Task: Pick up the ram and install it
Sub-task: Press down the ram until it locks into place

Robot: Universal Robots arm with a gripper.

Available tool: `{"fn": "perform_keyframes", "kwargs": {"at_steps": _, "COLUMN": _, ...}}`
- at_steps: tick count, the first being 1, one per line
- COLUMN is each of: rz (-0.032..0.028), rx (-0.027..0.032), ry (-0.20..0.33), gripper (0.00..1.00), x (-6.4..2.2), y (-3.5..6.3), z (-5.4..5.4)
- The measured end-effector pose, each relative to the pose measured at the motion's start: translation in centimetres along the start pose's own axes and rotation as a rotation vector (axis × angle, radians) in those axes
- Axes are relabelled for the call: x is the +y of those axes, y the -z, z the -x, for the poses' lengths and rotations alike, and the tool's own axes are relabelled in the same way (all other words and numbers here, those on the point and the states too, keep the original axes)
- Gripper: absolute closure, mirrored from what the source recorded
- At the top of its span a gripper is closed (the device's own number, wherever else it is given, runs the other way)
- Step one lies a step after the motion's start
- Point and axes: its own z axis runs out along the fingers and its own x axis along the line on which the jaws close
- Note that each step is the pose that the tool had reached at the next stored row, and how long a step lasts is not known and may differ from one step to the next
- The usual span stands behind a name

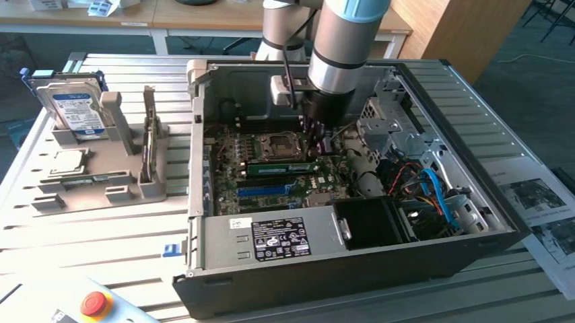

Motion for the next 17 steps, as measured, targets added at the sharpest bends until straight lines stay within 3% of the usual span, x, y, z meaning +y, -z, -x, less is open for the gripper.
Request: {"fn": "perform_keyframes", "kwargs": {"at_steps": 17, "rz": 0.0000, "rx": 0.0001, "ry": 0.000, "gripper": 0.89, "x": 1.55, "y": -0.03, "z": 0.0}}
